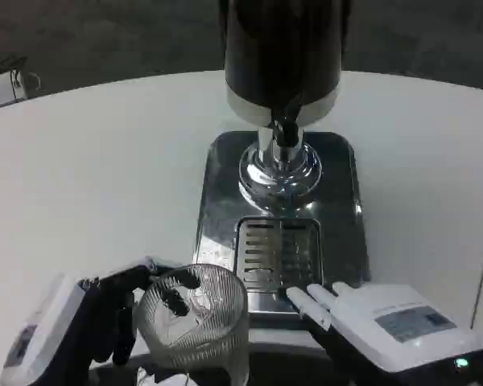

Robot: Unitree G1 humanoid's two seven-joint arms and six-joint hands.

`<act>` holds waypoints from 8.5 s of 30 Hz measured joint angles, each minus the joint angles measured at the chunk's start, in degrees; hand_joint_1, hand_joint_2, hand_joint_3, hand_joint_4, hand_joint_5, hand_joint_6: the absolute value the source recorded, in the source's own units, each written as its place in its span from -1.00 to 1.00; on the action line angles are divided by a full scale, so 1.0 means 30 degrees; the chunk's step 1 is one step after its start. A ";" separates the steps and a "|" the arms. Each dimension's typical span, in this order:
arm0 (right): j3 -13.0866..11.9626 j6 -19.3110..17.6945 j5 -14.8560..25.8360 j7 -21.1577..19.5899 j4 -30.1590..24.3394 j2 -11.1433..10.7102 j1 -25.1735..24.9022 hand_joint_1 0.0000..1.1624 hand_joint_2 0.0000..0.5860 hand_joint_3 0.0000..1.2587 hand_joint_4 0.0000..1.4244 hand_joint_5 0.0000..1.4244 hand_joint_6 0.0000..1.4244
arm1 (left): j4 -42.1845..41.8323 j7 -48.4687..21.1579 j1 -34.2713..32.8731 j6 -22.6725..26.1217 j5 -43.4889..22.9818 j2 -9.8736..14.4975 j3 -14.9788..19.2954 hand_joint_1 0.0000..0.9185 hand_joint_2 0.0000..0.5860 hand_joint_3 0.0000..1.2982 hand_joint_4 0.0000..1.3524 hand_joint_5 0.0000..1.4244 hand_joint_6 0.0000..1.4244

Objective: Grasp the cup under the faucet to collect the drink, then remove the cup.

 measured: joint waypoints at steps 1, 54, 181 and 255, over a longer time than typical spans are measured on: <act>0.0018 0.0000 -0.0004 0.0000 0.0000 0.0035 0.0000 -0.03 0.40 -1.00 -1.00 -1.00 -1.00 | 0.0008 0.0000 0.0000 -0.0002 -0.0010 0.0000 0.0018 0.35 -1.00 0.55 0.69 0.82 1.00; -0.0764 -0.0614 0.0016 -0.0753 -0.0859 0.0393 0.1623 -0.01 0.45 -1.00 -1.00 -1.00 -1.00 | 0.8043 0.2158 -0.8617 0.1535 0.3127 -0.1068 -0.1508 0.35 -1.00 0.55 0.69 0.82 1.00; -0.1795 0.1222 0.3921 -0.1071 -0.0828 -0.1045 0.2160 -0.03 0.48 -0.96 -1.00 -1.00 -1.00 | 0.2916 -0.6013 -1.3049 0.5851 -0.5115 -0.1889 -0.3528 -1.00 -0.79 -1.00 -1.00 -0.92 -0.80; -0.0368 0.4735 1.3008 -2.0563 0.9331 0.3140 -0.0593 0.35 -0.25 -1.00 -1.00 -1.00 -1.00 | 0.0689 -0.6933 -1.4483 0.8234 0.0898 0.0838 -0.5929 -1.00 -0.82 -1.00 -1.00 -1.00 -0.94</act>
